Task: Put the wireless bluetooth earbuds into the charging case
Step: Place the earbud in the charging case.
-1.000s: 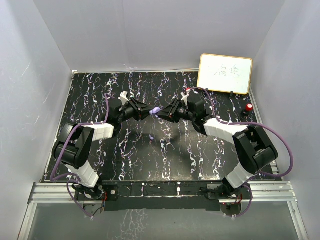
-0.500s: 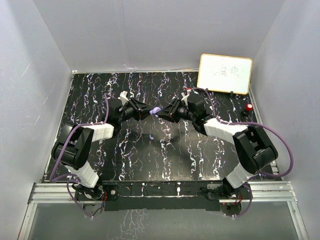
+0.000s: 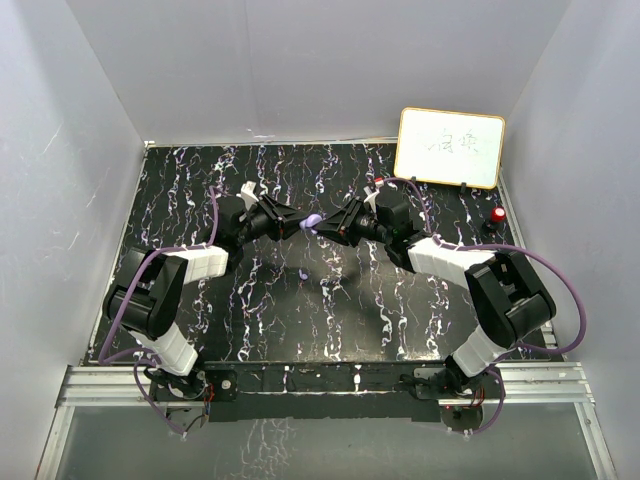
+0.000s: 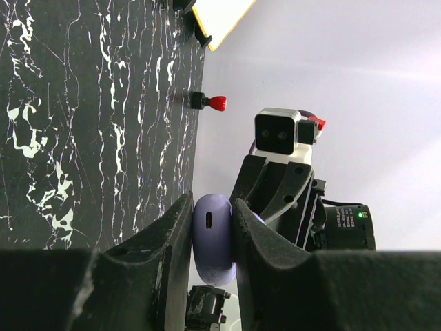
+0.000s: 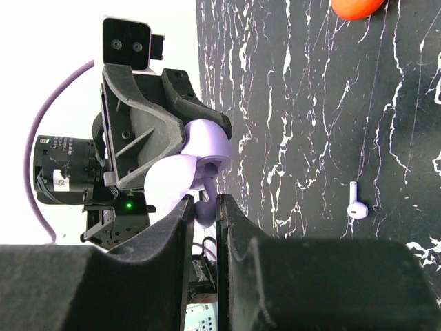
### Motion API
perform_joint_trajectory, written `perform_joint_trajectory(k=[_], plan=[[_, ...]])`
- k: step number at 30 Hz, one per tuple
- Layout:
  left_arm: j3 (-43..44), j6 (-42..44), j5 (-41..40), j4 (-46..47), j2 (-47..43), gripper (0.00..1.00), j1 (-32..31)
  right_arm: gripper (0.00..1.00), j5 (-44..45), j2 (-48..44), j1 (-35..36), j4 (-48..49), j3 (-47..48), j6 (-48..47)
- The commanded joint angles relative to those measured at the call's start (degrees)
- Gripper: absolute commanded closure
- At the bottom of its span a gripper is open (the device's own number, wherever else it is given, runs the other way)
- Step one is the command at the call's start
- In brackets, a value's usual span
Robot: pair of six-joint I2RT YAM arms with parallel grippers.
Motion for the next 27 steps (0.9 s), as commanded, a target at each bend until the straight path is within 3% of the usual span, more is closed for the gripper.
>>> perform_joint_trajectory(k=[1,27], plan=[[1.1,1.8,2.2,-2.2,-2.0,1.0,-1.6,0.89,1.6,-1.3,-0.4,8.7,0.4,1.7],[0.9,3.1,1.2,-3.7,-2.5,1.0,-2.1,0.83,1.6,-0.6,-0.4,9.2,1.0,4.6]])
